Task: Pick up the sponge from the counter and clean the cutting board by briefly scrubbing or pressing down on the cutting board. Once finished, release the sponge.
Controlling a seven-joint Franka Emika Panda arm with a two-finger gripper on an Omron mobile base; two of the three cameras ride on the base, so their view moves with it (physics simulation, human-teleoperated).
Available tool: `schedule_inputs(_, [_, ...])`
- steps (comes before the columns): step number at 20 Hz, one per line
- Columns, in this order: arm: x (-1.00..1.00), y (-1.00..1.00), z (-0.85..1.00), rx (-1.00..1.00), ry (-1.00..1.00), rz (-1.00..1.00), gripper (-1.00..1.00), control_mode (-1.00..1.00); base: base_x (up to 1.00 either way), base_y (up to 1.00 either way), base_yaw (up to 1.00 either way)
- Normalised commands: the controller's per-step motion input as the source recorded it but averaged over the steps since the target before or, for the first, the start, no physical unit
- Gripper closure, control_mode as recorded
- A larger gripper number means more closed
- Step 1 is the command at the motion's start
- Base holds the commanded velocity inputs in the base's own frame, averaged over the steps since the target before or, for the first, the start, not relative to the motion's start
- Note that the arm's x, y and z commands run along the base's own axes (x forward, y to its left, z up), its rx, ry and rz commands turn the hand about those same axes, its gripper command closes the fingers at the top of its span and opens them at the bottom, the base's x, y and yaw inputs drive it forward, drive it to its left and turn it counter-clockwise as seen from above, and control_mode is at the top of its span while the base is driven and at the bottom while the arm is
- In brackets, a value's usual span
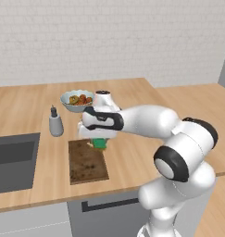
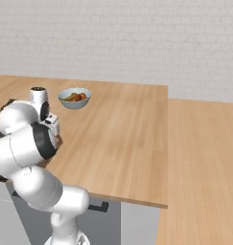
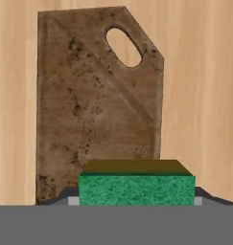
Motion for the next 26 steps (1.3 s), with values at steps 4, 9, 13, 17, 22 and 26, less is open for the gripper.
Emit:
schedule_inputs(4, [0.0,0.74,-0.04,-0.02,-0.05,0.0,1.0,-1.0,0.0,0.0,0.0])
schedule_inputs(9, [0.0,0.39,-0.34,0.0,0.0,-0.03,1.0,-1.0,0.0,0.0,0.0])
schedule_inputs(13, [0.18,0.02,-0.2,0.0,-0.01,-0.03,1.0,-1.0,0.0,0.0,0.0])
schedule_inputs(17, [0.23,0.0,0.0,0.0,-0.02,0.0,1.0,-1.0,0.0,0.0,0.0])
schedule_inputs(22, [0.19,0.0,-0.16,0.0,0.04,0.0,1.0,-1.0,0.0,0.0,0.0])
schedule_inputs(26, [0.29,0.14,-0.43,0.02,0.21,0.0,1.0,-1.0,0.0,0.0,0.0])
